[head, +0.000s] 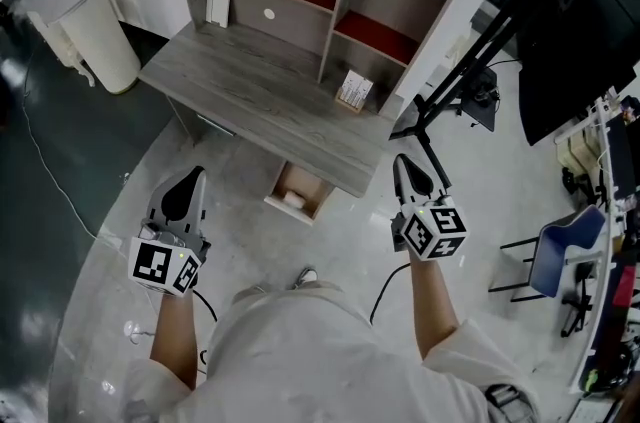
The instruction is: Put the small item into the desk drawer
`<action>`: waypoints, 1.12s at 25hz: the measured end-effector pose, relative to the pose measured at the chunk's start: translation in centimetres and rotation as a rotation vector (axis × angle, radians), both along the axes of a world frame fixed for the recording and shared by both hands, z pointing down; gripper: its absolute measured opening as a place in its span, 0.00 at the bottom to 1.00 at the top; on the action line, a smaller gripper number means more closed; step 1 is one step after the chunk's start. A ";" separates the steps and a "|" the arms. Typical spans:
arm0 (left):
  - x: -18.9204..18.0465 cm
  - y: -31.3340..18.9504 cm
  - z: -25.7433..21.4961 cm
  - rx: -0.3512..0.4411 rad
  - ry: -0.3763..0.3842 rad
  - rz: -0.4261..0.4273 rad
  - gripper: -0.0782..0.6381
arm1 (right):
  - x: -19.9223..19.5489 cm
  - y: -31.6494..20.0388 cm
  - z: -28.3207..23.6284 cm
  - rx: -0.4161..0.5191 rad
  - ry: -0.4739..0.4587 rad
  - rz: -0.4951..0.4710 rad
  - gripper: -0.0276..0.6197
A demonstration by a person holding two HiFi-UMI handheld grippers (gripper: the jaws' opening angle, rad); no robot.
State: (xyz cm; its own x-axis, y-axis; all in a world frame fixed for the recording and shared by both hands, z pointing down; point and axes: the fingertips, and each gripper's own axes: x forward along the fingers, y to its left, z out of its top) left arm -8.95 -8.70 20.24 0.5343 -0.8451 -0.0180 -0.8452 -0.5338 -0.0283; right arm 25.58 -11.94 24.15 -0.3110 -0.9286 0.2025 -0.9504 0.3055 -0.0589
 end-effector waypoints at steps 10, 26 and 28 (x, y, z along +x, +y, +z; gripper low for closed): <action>-2.3 0.3 -0.9 0.027 -0.001 -0.071 0.12 | 2.2 2.8 -7.4 0.153 0.006 0.011 0.04; -6.1 3.3 -1.5 0.047 -0.014 -0.205 0.12 | 3.5 4.5 -8.6 0.198 0.082 0.084 0.04; -5.7 2.8 -1.5 0.046 -0.012 -0.195 0.12 | 3.5 4.2 -8.4 0.193 0.089 0.086 0.04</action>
State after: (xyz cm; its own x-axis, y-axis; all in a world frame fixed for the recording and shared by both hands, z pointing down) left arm -14.64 -5.90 18.78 0.3609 -0.9311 -0.0533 -0.9319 -0.3578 -0.0592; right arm 29.05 -7.74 15.75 -0.2177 -0.9751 0.0412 -0.9723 0.2203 0.0779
